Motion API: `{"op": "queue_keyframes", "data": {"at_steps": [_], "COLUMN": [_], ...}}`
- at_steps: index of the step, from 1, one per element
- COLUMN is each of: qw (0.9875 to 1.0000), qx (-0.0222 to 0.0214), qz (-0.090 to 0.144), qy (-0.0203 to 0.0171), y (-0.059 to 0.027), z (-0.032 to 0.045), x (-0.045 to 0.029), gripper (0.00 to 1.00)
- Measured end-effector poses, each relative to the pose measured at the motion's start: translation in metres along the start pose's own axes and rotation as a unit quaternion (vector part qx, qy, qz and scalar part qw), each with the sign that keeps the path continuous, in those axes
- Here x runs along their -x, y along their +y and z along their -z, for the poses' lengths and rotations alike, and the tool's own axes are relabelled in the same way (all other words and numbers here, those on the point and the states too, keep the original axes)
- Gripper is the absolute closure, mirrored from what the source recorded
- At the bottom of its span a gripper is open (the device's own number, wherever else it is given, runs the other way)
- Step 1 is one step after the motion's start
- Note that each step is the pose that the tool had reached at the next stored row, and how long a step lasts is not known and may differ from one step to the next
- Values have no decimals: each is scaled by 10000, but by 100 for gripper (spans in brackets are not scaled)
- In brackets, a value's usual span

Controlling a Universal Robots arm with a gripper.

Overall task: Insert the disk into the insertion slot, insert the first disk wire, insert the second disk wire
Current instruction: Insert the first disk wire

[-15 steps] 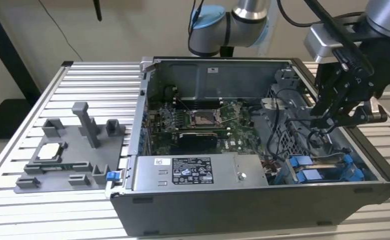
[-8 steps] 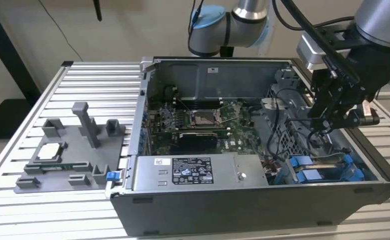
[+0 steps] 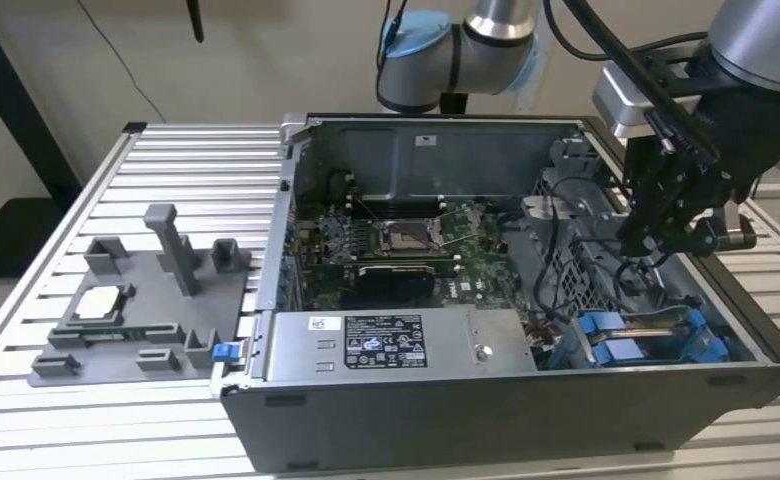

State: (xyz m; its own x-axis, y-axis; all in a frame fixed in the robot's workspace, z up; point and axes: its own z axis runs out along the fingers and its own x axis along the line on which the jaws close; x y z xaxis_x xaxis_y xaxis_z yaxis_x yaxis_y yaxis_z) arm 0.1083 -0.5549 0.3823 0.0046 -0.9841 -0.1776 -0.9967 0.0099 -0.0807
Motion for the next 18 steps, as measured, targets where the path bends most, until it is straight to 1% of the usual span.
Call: {"op": "queue_keyframes", "data": {"at_steps": [1, 3, 5, 10, 18], "qw": [10000, 10000, 10000, 10000, 10000], "qx": [0, 0, 0, 0, 0], "qz": [1, 1, 3, 2, 1], "qy": [9, 16, 36, 37, 42], "y": [0, 0, 0, 1, -3], "z": [0, 0, 0, -5, -17], "x": [0, -1, 0, -10, -55], "gripper": [100, 100, 100, 100, 100]}}
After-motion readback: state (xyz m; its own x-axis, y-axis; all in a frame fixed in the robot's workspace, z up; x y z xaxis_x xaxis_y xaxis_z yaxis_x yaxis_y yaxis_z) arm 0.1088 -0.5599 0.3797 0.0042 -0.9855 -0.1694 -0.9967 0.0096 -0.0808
